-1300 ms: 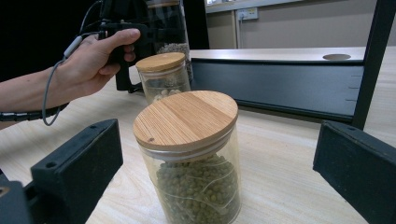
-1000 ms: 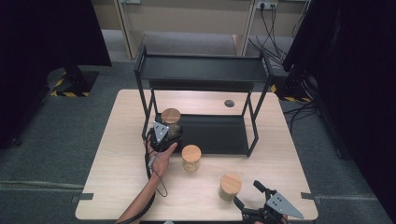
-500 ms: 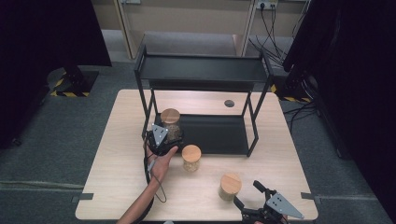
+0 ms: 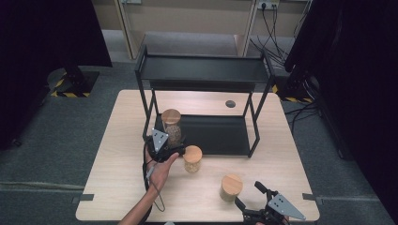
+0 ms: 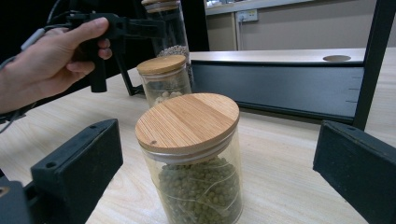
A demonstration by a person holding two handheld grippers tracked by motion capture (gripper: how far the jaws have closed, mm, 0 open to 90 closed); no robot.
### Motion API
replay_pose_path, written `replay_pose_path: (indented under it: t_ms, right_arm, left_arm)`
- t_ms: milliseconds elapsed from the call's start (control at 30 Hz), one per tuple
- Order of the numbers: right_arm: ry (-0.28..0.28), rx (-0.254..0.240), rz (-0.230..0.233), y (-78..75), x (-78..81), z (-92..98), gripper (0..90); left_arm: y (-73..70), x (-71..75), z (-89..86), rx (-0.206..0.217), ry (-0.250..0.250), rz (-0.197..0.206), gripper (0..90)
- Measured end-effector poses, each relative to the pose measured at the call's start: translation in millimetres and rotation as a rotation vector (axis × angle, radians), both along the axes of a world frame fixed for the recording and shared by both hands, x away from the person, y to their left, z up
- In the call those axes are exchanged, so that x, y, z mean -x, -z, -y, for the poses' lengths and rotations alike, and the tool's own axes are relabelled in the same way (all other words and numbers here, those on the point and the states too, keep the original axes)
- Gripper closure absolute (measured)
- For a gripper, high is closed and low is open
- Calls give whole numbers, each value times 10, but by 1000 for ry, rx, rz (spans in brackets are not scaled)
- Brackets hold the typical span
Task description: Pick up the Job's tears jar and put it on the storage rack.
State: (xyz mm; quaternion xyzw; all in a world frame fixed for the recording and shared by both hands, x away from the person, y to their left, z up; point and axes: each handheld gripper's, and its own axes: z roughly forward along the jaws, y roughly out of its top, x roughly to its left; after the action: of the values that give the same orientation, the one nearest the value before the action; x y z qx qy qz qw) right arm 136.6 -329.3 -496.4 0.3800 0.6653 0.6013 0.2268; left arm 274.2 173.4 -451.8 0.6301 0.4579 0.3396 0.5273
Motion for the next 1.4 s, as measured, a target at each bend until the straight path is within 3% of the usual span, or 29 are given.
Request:
replay_pose_path:
  t_ms: [633, 1033, 1400]
  right_arm:
    - [4, -2, 5, 4, 7, -2, 17]
    - [4, -2, 5, 5, 9, -9, 16]
    - [4, -2, 10, 8, 13, -11, 16]
  left_arm:
    - [-22, 457, -238, -13, 98, 62, 33]
    - [67, 813, -456, 34, 130, 84, 33]
    - [125, 1034, -490, 58, 177, 106, 31]
